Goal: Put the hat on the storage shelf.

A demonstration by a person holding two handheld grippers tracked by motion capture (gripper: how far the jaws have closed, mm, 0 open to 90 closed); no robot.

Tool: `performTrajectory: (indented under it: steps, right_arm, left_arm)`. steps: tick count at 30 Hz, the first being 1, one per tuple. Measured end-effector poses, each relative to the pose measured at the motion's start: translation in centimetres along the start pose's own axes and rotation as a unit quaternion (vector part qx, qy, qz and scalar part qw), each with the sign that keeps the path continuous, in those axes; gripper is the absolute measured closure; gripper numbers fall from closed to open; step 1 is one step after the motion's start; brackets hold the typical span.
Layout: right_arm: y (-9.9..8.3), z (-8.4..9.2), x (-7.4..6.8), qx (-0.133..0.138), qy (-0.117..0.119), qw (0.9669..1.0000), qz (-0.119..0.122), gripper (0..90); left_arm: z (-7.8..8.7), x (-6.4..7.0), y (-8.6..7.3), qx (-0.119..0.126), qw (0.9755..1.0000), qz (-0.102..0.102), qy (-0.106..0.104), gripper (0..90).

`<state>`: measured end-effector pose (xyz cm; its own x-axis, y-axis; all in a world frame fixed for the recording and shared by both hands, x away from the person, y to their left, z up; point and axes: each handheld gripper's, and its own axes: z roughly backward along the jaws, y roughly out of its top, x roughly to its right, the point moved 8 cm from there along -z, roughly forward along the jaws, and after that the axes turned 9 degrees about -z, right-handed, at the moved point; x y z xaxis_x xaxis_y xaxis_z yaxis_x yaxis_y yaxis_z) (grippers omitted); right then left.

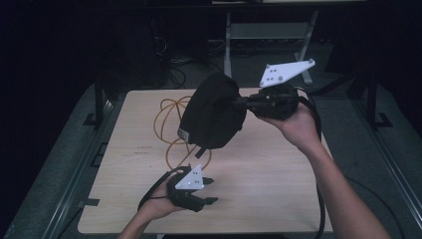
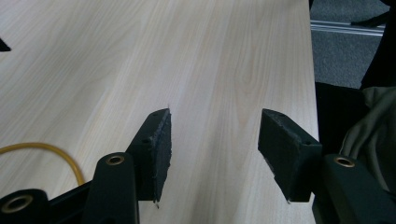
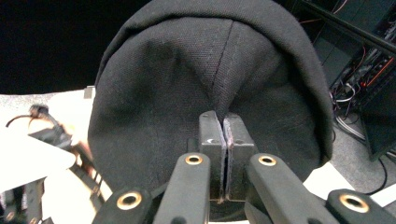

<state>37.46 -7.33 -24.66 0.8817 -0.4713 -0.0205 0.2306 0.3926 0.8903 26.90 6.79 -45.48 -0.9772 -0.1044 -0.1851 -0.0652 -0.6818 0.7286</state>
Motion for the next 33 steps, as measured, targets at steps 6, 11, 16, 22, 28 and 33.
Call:
performTrajectory:
  steps: [6,11,16,22,28,33]
  right_arm:
    - [3.2,-2.2,-0.1,-0.008,0.005,0.9999,0.013,88.5]
    - [4.8,-4.3,-0.5,-0.018,0.014,0.9995,0.021,88.4]
    - [5.8,-6.4,-0.7,-0.031,0.017,0.999,0.027,88.4]
    - [6.7,-9.3,-0.8,-0.052,0.024,0.9983,0.012,87.9]
    - [7.2,-12.3,-0.4,-0.057,0.012,0.9983,-0.001,86.7]
    - [6.9,-14.2,-0.1,-0.06,0.006,0.9981,-0.011,78.5]
  left_arm:
    - [-0.3,0.1,-0.1,-0.006,1.0,-0.006,-0.002,44.3]
    - [-0.2,0.1,0.0,-0.007,0.9999,-0.012,-0.003,44.4]
    - [-0.2,0.3,-0.1,-0.007,0.9998,-0.015,-0.005,44.5]
    - [-0.3,0.5,-0.2,-0.008,0.9998,-0.016,-0.006,44.9]
    - [-0.3,0.4,-0.2,-0.007,0.9998,-0.017,-0.005,45.2]
    - [-0.6,0.6,-0.2,-0.006,0.9998,-0.018,-0.009,45.2]
